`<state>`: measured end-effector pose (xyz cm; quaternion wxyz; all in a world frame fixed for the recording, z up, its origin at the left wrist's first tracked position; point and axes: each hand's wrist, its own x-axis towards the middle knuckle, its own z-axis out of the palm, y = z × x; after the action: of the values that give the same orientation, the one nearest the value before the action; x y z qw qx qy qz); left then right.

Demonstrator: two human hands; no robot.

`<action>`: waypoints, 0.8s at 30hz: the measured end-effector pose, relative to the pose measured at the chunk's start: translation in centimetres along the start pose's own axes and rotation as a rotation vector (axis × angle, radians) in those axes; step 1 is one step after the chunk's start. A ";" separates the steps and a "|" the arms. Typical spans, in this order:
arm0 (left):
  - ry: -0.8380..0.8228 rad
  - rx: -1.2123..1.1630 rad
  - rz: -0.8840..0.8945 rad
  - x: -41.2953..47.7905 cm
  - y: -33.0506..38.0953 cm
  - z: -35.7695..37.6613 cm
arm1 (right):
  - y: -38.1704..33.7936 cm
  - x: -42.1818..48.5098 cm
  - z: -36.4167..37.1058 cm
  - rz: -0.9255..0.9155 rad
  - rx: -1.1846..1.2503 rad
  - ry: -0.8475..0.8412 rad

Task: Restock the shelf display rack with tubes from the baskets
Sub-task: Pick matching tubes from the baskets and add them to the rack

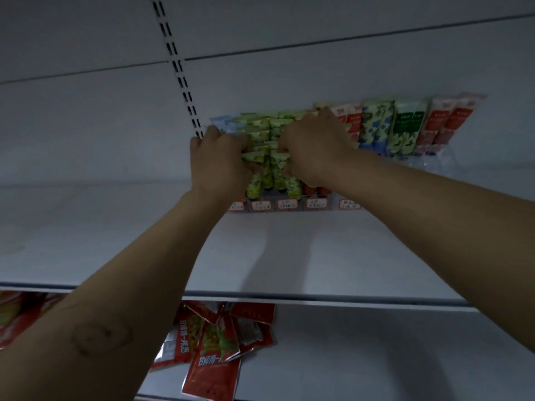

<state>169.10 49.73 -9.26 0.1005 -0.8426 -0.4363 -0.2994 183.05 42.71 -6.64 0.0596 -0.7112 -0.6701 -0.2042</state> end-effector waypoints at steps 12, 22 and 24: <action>-0.051 0.028 0.024 -0.2 0.4 -0.8 | 0.5 -0.7 -0.9 -0.044 0.064 -0.096; -0.016 -0.091 0.027 -0.2 -0.3 -0.5 | 4.3 -3.2 -4.8 0.047 0.034 -0.117; 0.011 -0.096 0.041 -0.3 -0.3 -0.7 | 3.8 -3.4 -4.1 0.026 -0.014 -0.110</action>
<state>168.44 49.48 -8.92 0.0686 -0.8536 -0.4034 -0.3223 185.84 37.74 -3.41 0.0204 -0.7303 -0.6616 -0.1687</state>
